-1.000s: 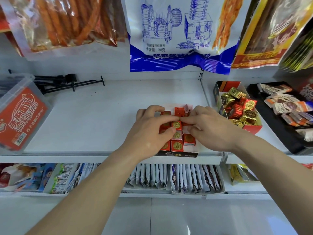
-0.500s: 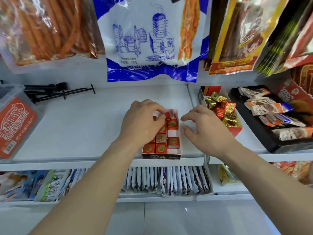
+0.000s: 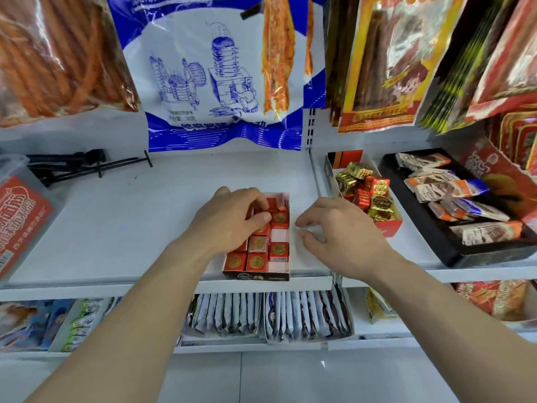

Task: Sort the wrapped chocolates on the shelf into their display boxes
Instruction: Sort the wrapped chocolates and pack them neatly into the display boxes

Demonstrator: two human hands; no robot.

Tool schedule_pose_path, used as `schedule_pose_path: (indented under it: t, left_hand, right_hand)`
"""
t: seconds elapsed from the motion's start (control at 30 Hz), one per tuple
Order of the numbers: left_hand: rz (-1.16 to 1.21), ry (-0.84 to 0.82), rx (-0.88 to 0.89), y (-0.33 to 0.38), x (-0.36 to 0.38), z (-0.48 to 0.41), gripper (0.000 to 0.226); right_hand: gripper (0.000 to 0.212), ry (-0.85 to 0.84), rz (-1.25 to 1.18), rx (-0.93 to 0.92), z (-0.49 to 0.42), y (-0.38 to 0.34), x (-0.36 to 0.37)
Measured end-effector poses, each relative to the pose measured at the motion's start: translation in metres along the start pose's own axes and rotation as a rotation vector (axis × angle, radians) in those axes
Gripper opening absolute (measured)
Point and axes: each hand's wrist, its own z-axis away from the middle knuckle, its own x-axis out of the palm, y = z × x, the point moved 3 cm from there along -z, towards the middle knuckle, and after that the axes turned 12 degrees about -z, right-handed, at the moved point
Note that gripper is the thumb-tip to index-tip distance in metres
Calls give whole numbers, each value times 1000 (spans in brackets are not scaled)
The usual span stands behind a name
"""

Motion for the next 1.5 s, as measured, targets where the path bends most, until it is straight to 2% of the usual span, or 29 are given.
schedule_pose_path:
  t: [0.2, 0.3, 0.5, 0.73, 0.93, 1.03, 1.1, 1.2, 1.27, 1.4, 1.5]
  left_hand:
    - [140, 42, 42, -5, 4, -4, 24]
    - [179, 58, 58, -4, 4, -5, 17]
    - [204, 78, 78, -4, 6, -2, 13]
    - [178, 191, 7, -4, 6, 3, 17]
    - [559, 319, 58, 5, -13, 10, 17]
    - [726, 247, 92, 10, -15, 10, 17]
    - [662, 243, 61, 5, -15, 5, 17]
    - [299, 305, -72, -11, -9, -4, 16]
    - [141, 309, -110, -12, -2, -8, 15]
    - [-71, 313, -165, -1, 6, -13, 27]
    - [-117, 317, -206, 3, 8, -15, 36]
  right_hand:
    - [23, 11, -24, 7, -2, 0, 0]
    - [23, 18, -49, 19, -4, -2, -1]
    - [24, 13, -52, 32, -9, -4, -1]
    - [25, 43, -89, 48, -12, -5, -2]
    - [38, 136, -391, 107, -18, -11, -1]
    - [21, 167, -544, 126, -20, -10, -1]
    - [15, 234, -513, 151, -20, -6, -5]
    - [9, 298, -368, 192, -16, -1, -10]
    - [13, 294, -317, 187, -13, 0, -11]
    - [16, 249, -289, 154, -10, 2, -10]
    - [15, 223, -313, 141, -9, 4, -10]
